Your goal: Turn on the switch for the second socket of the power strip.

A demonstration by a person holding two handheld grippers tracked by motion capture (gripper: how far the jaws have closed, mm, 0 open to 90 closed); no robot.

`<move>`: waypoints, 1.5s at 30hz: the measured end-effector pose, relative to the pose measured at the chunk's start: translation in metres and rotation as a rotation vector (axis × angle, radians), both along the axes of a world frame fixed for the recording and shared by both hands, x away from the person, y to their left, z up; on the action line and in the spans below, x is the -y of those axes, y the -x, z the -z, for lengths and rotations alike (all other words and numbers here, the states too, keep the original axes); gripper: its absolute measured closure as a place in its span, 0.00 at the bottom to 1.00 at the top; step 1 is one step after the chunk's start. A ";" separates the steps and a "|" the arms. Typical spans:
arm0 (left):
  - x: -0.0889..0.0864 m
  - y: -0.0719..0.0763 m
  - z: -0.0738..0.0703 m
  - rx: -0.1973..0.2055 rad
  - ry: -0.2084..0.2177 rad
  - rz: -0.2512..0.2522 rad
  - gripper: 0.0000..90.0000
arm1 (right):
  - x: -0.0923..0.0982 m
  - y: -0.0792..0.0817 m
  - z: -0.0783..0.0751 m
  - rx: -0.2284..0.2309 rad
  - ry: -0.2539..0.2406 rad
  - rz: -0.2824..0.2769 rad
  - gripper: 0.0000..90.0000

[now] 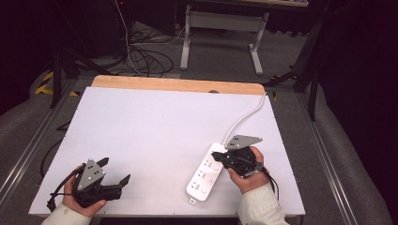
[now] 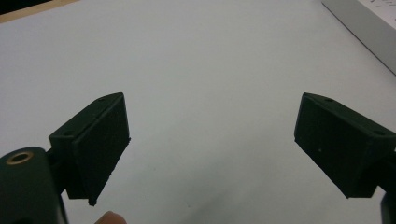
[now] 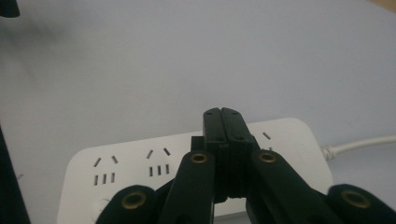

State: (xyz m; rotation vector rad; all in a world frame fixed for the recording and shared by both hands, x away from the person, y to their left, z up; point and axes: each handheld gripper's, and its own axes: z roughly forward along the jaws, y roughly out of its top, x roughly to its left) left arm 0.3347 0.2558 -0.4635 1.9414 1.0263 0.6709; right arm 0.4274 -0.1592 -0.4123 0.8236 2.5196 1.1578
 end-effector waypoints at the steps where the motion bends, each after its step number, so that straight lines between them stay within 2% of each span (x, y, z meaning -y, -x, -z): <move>1: 0.000 0.000 0.000 0.000 0.000 0.000 0.12 | 0.000 -0.001 0.000 -0.014 -0.008 -0.006 1.00; 3: 0.000 0.000 0.000 0.000 -0.002 -0.001 0.12 | 0.000 -0.001 0.001 -0.028 -0.009 -0.006 1.00; 15: 0.001 0.000 0.001 -0.004 -0.010 0.005 0.12 | -0.001 -0.006 0.012 -0.102 0.062 -0.001 1.00; 23: 0.001 0.000 0.001 -0.004 -0.011 0.005 0.12 | -0.003 -0.008 0.017 -0.116 0.112 0.009 1.00; 45: 0.001 -0.001 0.001 -0.007 -0.006 0.001 0.12 | -0.008 -0.008 0.026 -0.137 0.189 -0.006 1.00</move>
